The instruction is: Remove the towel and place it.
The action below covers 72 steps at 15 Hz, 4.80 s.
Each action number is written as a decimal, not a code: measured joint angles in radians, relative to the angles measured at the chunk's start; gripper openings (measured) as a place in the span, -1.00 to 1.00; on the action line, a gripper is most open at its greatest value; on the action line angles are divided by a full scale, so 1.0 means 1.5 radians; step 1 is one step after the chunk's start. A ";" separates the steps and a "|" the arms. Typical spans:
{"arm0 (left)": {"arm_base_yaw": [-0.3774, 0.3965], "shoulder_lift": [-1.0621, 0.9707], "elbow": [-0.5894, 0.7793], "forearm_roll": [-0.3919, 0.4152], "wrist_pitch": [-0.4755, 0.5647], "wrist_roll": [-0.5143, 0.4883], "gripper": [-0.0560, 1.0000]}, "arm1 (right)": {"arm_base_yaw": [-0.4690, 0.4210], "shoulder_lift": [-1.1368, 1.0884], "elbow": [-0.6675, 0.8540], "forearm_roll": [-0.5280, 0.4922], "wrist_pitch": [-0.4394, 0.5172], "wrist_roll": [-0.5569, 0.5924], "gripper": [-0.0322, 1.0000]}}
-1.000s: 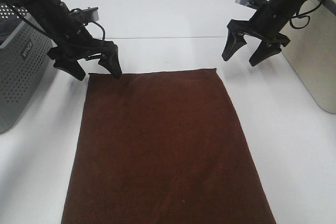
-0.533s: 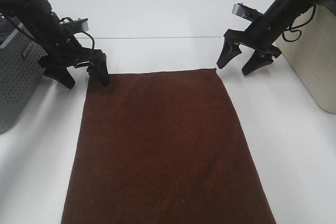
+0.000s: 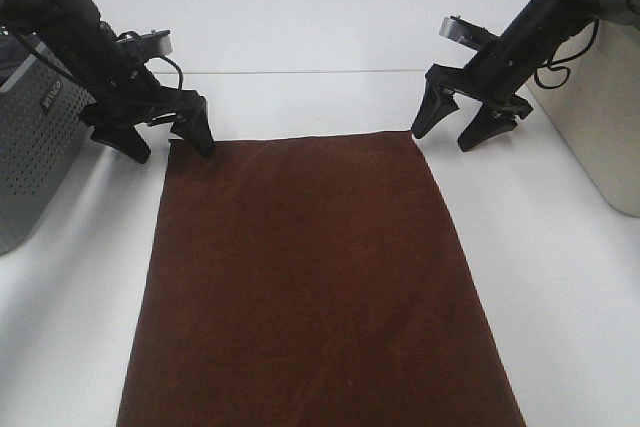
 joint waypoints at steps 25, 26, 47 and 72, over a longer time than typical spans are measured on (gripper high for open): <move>-0.052 0.022 -0.008 -0.046 -0.009 -0.050 0.15 | 0.089 0.004 -0.004 -0.113 -0.127 0.069 -0.01; -0.052 0.025 -0.008 -0.046 -0.011 -0.050 0.01 | 0.089 0.004 -0.004 -0.121 -0.129 0.071 -0.14; -0.052 0.030 -0.007 -0.063 -0.017 -0.052 -0.32 | 0.102 0.026 -0.018 -0.131 -0.148 0.105 -0.26; -0.054 0.028 -0.149 -0.027 -0.051 -0.013 -0.88 | 0.099 0.025 -0.213 -0.221 -0.104 0.124 -0.92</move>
